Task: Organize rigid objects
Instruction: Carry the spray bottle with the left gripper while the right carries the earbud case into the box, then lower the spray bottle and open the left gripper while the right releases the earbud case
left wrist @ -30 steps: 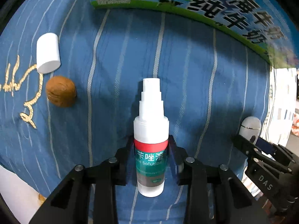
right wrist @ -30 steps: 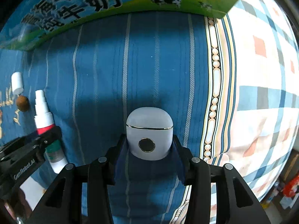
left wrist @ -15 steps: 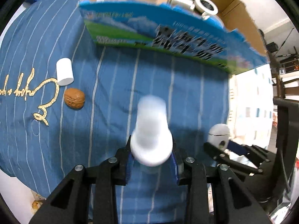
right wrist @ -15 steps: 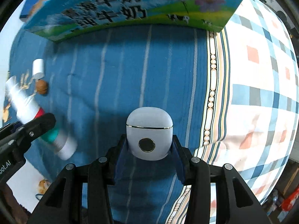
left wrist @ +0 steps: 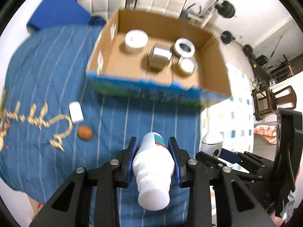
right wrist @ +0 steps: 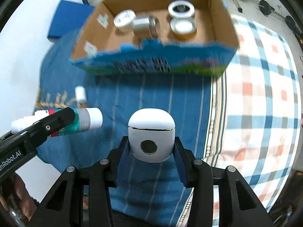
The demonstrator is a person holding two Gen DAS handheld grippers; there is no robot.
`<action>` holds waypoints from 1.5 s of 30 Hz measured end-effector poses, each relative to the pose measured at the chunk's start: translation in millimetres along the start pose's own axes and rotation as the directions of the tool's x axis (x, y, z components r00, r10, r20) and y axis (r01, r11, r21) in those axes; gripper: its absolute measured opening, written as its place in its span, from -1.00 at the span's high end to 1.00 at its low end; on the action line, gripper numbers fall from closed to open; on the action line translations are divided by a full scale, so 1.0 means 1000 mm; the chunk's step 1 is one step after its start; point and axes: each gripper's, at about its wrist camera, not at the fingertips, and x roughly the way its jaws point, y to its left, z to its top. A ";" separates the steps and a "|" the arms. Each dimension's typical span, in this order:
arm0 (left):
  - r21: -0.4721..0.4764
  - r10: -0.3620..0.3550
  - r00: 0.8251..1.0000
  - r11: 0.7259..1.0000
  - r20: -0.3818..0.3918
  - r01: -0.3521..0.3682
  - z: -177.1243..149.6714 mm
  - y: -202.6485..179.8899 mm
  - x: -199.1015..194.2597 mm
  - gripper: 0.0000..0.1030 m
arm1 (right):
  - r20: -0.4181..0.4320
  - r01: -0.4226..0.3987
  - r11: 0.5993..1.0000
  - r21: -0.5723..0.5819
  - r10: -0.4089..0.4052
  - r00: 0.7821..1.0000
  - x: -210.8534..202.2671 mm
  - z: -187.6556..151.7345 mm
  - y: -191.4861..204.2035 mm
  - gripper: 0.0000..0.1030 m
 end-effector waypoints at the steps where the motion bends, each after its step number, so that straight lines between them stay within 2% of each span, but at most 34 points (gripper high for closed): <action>1: 0.007 -0.005 1.000 1.000 0.025 0.005 0.007 -0.001 -0.012 0.42 | 0.016 -0.011 1.000 0.001 0.011 1.000 -0.010 0.004 -0.003 0.08; 4: 0.017 -0.023 0.996 1.000 0.082 0.022 0.032 -0.004 -0.038 0.42 | 0.078 -0.029 1.000 -0.007 0.029 0.996 -0.039 0.031 0.009 0.08; 8: 0.010 -0.031 0.992 0.999 0.121 0.030 0.067 -0.004 -0.047 0.42 | 0.141 -0.047 0.999 0.009 0.046 0.989 -0.058 0.066 0.011 0.08; 11: 0.019 -0.009 0.995 1.000 0.095 0.008 0.098 -0.002 -0.032 0.42 | 0.180 -0.026 0.999 0.029 0.020 0.984 -0.060 0.093 0.004 0.08; 13: 0.025 0.024 0.999 0.999 0.047 -0.025 0.117 0.001 -0.010 0.42 | 0.202 0.005 0.999 0.045 -0.014 0.979 -0.054 0.112 0.000 0.08; 16: 0.043 0.063 0.997 0.997 -0.040 -0.062 0.136 0.007 0.029 0.42 | 0.192 0.034 0.997 0.075 -0.048 0.980 -0.033 0.132 -0.006 0.08; 19: 0.060 0.100 0.983 0.994 -0.154 -0.091 0.150 0.018 0.077 0.42 | 0.150 0.075 0.993 0.096 -0.089 0.985 -0.001 0.154 -0.014 0.08; 21: 0.064 0.119 0.963 0.992 -0.241 -0.106 0.158 0.027 0.116 0.42 | 0.110 0.114 0.988 0.105 -0.126 0.986 0.022 0.169 -0.020 0.08; 25: 0.066 0.138 0.931 0.990 -0.338 -0.123 0.166 0.035 0.171 0.42 | 0.016 0.175 0.978 0.112 -0.178 0.984 0.064 0.191 -0.033 0.08; 27: 0.061 0.135 0.930 0.991 -0.341 -0.122 0.168 0.035 0.183 0.41 | -0.025 0.180 0.977 0.111 -0.178 0.984 0.079 0.198 -0.036 0.08; 29: 0.075 0.149 0.939 0.988 -0.308 -0.132 0.177 0.031 0.187 0.42 | -0.058 0.197 0.975 0.099 -0.192 0.980 0.093 0.204 -0.038 0.08; 33: 0.042 0.108 0.939 0.994 -0.326 -0.100 0.191 0.033 0.201 0.42 | -0.125 0.212 0.973 0.096 -0.199 0.972 0.116 0.213 -0.041 0.08; 38: 0.044 0.085 0.926 0.996 -0.368 -0.074 0.196 0.034 0.224 0.42 | -0.185 0.227 0.971 0.079 -0.210 0.960 0.138 0.220 -0.041 0.08; 44: 0.046 0.065 0.908 0.998 -0.415 -0.050 0.183 0.032 0.244 0.42 | -0.225 0.240 0.969 0.057 -0.222 0.949 0.152 0.224 -0.040 0.07; 45: 0.047 0.064 0.910 0.998 -0.411 -0.049 0.182 0.033 0.244 0.42 | -0.234 0.239 0.969 0.058 -0.220 0.947 0.155 0.223 -0.040 0.07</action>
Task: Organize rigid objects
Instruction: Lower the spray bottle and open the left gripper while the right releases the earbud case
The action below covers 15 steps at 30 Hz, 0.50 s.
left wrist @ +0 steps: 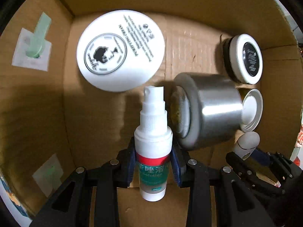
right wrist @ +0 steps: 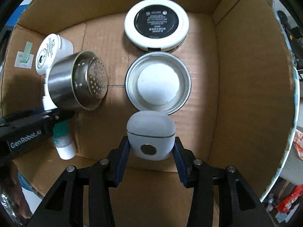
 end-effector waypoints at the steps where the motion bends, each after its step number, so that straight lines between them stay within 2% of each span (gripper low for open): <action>1: 0.003 0.001 1.000 1.000 -0.003 -0.001 0.000 0.000 0.000 0.42 | -0.008 0.002 1.000 0.001 -0.002 1.000 0.003 0.001 0.000 0.07; 6: -0.004 -0.009 0.999 1.000 -0.042 0.009 0.005 0.007 -0.001 0.40 | -0.052 0.019 1.000 0.012 -0.019 0.998 0.019 0.002 -0.003 0.07; 8: -0.021 -0.006 0.999 1.000 -0.051 0.005 0.007 0.009 -0.002 0.33 | -0.056 0.017 1.000 0.019 -0.016 0.998 0.022 0.002 -0.005 0.07; 12: -0.060 -0.018 0.999 0.998 -0.039 0.015 0.009 0.021 -0.017 0.20 | -0.061 0.016 1.000 0.022 -0.014 0.998 0.021 0.002 -0.005 0.06; 15: -0.060 -0.006 1.000 0.998 -0.022 0.004 0.003 0.024 -0.029 0.19 | -0.059 0.012 0.999 0.036 -0.010 0.998 0.018 0.003 -0.006 0.05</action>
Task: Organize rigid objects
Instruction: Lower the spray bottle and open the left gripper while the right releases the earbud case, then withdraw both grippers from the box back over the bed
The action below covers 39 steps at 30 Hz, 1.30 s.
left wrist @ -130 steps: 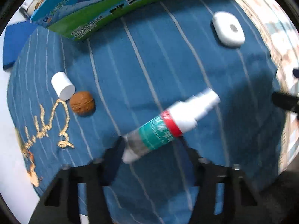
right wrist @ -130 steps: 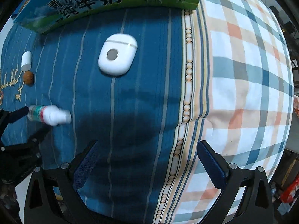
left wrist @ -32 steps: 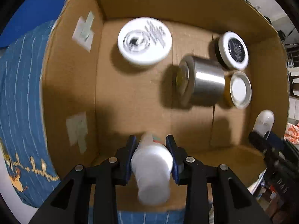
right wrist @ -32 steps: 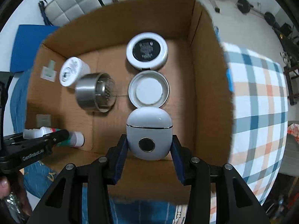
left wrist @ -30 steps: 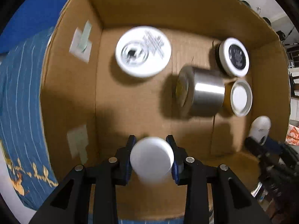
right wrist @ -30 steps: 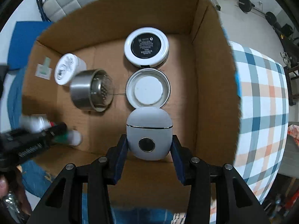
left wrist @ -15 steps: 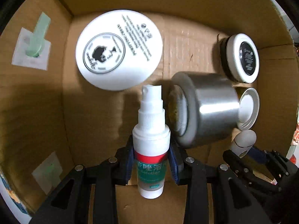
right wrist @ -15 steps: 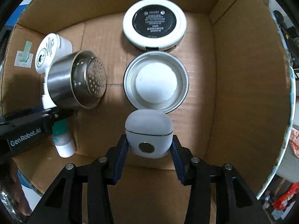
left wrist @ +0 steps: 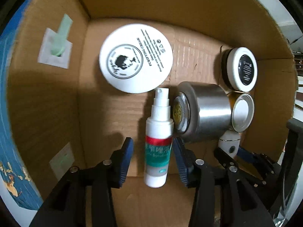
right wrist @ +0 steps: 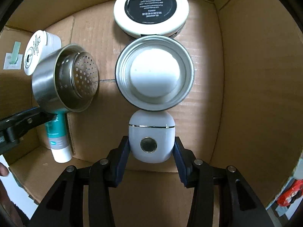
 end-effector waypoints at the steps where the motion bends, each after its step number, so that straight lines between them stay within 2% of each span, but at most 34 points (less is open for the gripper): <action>1: 0.008 0.020 1.000 1.000 0.012 -0.020 -0.003 0.000 -0.004 0.19 | 0.005 -0.004 1.000 0.004 0.004 1.000 -0.003 0.000 0.000 0.03; 5: 0.028 0.070 0.996 0.997 0.061 -0.072 -0.018 0.003 -0.019 0.05 | 0.034 -0.006 1.000 -0.002 0.006 0.999 -0.017 -0.008 0.002 -0.26; 8: 0.029 0.074 0.993 0.997 0.089 -0.077 -0.033 0.002 -0.031 0.01 | 0.060 -0.006 1.000 -0.018 0.007 0.998 -0.031 -0.017 0.008 -0.28; 11: 0.029 0.076 0.989 0.996 0.127 -0.080 -0.053 -0.002 -0.044 0.01 | 0.094 -0.018 1.000 -0.022 0.020 0.995 -0.048 -0.028 0.011 -0.45; 13: 0.027 0.088 0.982 0.995 0.168 -0.094 -0.066 -0.005 -0.056 0.01 | 0.129 -0.026 0.999 -0.023 0.028 0.991 -0.062 -0.036 0.012 -0.52; 17: 0.014 0.135 0.961 0.990 0.241 -0.143 -0.092 -0.011 -0.081 -0.06 | 0.183 -0.022 1.000 -0.021 0.026 0.983 -0.085 -0.054 0.013 -0.79; 21: -0.018 0.118 0.947 0.993 0.298 -0.118 -0.100 -0.012 -0.105 -0.09 | 0.231 -0.025 0.999 -0.022 0.030 0.973 -0.103 -0.073 0.007 -0.99; 25: -0.045 0.124 0.918 0.992 0.377 -0.116 -0.112 -0.017 -0.128 -0.28 | 0.286 -0.020 1.000 -0.022 0.025 0.958 -0.119 -0.085 -0.003 -1.00; 27: -0.056 0.109 0.905 0.994 0.411 -0.095 -0.125 -0.018 -0.138 -0.62 | 0.314 -0.016 0.999 -0.028 0.024 0.949 -0.131 -0.098 -0.005 -1.00; 30: -0.066 0.087 0.889 0.996 0.449 -0.064 -0.142 -0.021 -0.149 -0.86 | 0.357 -0.010 0.999 -0.033 0.021 0.934 -0.150 -0.113 -0.010 -1.00; 34: -0.067 0.133 0.853 0.991 0.504 -0.115 -0.166 -0.032 -0.164 -0.87 | 0.410 0.003 0.999 -0.042 0.014 0.912 -0.172 -0.135 -0.013 -1.00; 39: -0.070 0.163 0.823 0.986 0.544 -0.149 -0.201 -0.043 -0.180 -0.87 | 0.457 0.001 0.998 -0.059 0.026 0.889 -0.194 -0.167 -0.018 -1.00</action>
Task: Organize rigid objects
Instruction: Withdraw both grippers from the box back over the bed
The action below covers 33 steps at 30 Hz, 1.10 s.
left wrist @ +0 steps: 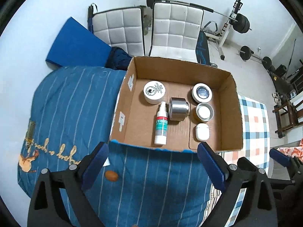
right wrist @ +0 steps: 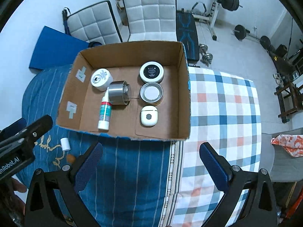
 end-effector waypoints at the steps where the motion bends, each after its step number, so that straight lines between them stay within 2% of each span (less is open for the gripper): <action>1: 0.004 0.012 1.000 1.000 0.011 -0.013 -0.004 -0.001 -0.006 -0.87 | 0.009 -0.002 1.000 -0.001 0.002 1.000 -0.006 -0.004 -0.001 -1.00; 5: 0.006 0.073 0.996 0.997 0.049 -0.073 -0.031 0.002 -0.026 -0.87 | 0.033 -0.025 1.000 -0.003 0.025 0.999 -0.023 -0.023 -0.003 -1.00; 8: -0.014 0.083 0.996 0.996 0.041 -0.083 -0.057 0.016 -0.026 -0.87 | 0.036 -0.051 0.999 0.010 0.050 0.998 -0.022 -0.038 -0.005 -1.00; 14: -0.082 0.135 0.988 0.987 -0.069 -0.140 -0.090 0.081 0.006 -0.87 | -0.056 -0.096 0.995 0.015 0.097 0.994 0.012 -0.069 0.013 -1.00; 17: -0.137 0.139 0.980 0.978 -0.144 -0.159 -0.095 0.121 0.033 -0.87 | -0.099 -0.093 0.996 0.018 0.094 0.991 0.036 -0.080 0.029 -1.00; 19: -0.163 0.127 0.978 0.974 -0.165 -0.154 -0.096 0.142 0.050 -0.87 | -0.141 -0.096 0.995 0.026 0.099 0.985 0.059 -0.087 0.042 -1.00; 21: -0.148 0.139 0.971 0.974 -0.195 -0.169 -0.093 0.152 0.068 -0.87 | -0.166 -0.104 0.994 0.035 0.108 0.980 0.078 -0.092 0.055 -1.00; 25: -0.111 0.114 0.959 0.983 -0.260 -0.147 -0.085 0.162 0.112 -0.87 | -0.222 -0.091 0.994 0.056 0.101 0.970 0.119 -0.099 0.080 -1.00; 28: -0.035 0.209 0.937 0.973 -0.279 -0.227 -0.079 0.164 0.139 -0.87 | -0.255 -0.097 0.991 0.089 0.117 0.960 0.148 -0.100 0.103 -1.00; 30: -0.001 0.237 0.930 0.969 -0.282 -0.247 -0.080 0.167 0.148 -0.87 | -0.268 -0.111 0.989 0.100 0.134 0.954 0.164 -0.100 0.124 -1.00; 33: 0.037 0.298 0.906 0.953 -0.300 -0.301 -0.084 0.181 0.161 -0.87 | -0.290 -0.152 0.984 0.092 0.173 0.941 0.184 -0.102 0.160 -0.88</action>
